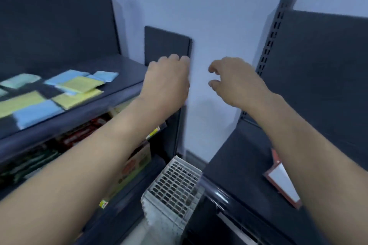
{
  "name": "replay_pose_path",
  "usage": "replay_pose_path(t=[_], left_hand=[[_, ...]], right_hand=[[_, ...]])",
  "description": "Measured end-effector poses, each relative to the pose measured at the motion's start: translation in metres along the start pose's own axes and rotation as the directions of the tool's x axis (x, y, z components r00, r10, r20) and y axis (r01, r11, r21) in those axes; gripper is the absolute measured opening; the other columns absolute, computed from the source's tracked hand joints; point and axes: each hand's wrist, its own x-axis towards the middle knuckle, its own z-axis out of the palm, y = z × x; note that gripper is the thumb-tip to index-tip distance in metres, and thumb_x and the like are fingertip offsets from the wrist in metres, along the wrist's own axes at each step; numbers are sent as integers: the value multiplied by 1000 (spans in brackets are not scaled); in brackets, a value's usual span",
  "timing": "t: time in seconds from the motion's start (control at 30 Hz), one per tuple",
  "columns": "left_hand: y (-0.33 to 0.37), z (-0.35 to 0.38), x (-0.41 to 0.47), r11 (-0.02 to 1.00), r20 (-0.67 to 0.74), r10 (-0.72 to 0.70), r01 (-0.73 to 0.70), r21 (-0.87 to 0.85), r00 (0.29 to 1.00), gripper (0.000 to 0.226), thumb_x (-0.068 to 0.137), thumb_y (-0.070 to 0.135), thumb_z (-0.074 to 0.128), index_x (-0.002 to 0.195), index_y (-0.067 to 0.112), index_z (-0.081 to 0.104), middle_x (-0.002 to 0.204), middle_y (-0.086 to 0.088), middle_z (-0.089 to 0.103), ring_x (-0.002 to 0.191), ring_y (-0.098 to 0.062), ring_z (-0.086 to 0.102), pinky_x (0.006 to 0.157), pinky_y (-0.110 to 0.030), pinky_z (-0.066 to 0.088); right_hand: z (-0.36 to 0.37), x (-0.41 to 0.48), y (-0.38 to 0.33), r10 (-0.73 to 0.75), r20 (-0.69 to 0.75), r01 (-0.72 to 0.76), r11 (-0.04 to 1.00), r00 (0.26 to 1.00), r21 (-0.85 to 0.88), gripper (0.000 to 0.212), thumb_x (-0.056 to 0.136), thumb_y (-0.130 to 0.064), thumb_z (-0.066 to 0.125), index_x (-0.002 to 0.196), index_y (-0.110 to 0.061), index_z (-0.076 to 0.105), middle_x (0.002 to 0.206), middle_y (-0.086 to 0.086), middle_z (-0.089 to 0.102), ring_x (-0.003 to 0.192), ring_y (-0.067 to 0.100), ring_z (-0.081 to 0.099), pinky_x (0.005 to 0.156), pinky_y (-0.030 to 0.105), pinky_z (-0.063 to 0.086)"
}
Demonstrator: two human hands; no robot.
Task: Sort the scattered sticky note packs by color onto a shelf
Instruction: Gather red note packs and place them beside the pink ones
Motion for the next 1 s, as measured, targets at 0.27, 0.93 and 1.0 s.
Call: replay_pose_path(t=[0.27,0.93,1.0], left_hand=[[-139,-54,-52,941,-59,-269,275,199,961,18,89,15,51,107,11,51,105,-10,56,96,-33,54,70,-35,30],[-374,-101,-210,643,-21,-735,707,294,678,19,85,15,55,103,9,56,98,-8,60,90,-31,55,70,-35,43],[-383,-101,-223,609,-13,-768,737,293,640,17,85,14,56,101,7,57,97,-9,61,88,-32,56,73,-39,48]], right_hand=[[-1,77,-154,-329,-44,332,934,943,136,26,94,-20,54,118,-11,58,113,11,61,104,30,56,86,40,49],[97,122,-462,-657,364,537,752,661,382,41,86,-35,64,122,-16,61,104,5,64,94,26,61,77,33,48],[103,119,-475,-654,482,566,753,583,337,46,86,-42,64,128,-29,55,99,0,59,88,23,57,71,30,44]])
